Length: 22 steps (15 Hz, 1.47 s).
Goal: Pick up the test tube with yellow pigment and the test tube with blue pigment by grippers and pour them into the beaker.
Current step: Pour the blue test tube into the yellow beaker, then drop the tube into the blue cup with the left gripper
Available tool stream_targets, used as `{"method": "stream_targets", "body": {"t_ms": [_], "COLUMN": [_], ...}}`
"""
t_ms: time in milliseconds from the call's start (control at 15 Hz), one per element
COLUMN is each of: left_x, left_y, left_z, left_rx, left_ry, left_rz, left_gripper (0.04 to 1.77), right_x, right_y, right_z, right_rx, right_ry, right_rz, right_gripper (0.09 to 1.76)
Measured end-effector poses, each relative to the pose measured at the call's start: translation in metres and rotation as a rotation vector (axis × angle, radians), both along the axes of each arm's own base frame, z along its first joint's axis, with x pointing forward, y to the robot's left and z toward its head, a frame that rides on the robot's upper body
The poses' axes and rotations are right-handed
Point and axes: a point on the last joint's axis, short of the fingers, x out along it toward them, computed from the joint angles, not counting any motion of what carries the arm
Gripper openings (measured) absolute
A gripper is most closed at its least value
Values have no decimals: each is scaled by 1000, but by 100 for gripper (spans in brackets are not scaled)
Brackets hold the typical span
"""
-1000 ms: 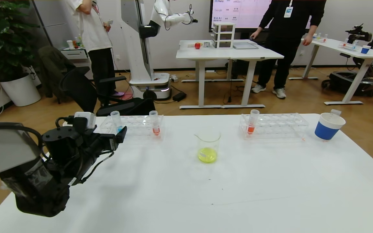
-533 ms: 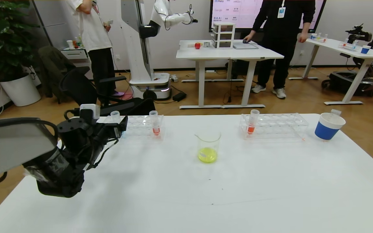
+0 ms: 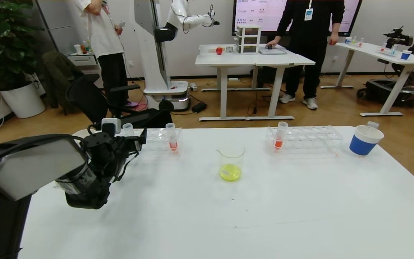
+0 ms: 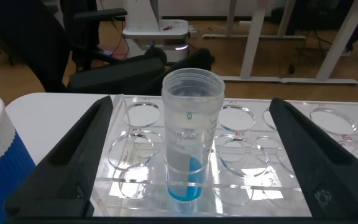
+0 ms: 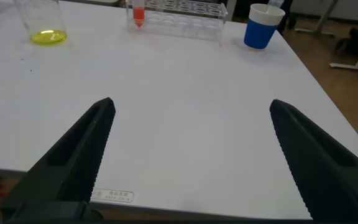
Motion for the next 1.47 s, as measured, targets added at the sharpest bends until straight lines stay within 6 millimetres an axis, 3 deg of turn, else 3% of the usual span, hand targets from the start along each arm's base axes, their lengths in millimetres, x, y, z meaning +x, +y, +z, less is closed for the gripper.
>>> {"method": "stream_targets", "body": {"t_ms": [133,200,400,467,533,800,1200,1467], "left_x": [1,1,2,2,2,0,-5,-9], "left_y": [1,1,1,1,1,1,-8,-9], "left_z": [-2,-3,-2,0,1,9,47,68], "left_rx": [-3,-8,-10,-10,-10,-11,5,9], "left_ry": [3,2,-6,-8,-13,-30,55,20], "left_rz": [17,31,37,38,39,39,12,8], "left_gripper": [169,151,38,33,52,51,51,51], "right_x": [0,0,0,0,0,0,0,0], "right_y": [0,0,0,0,0,0,0,0], "right_z": [0,0,0,0,0,0,0,0], "right_rx": [0,0,0,0,0,0,0,0], "right_ry": [0,0,0,0,0,0,0,0], "right_rz": [0,0,0,0,0,0,0,0], "right_gripper": [174,174,174,174,174,174,174,174]}}
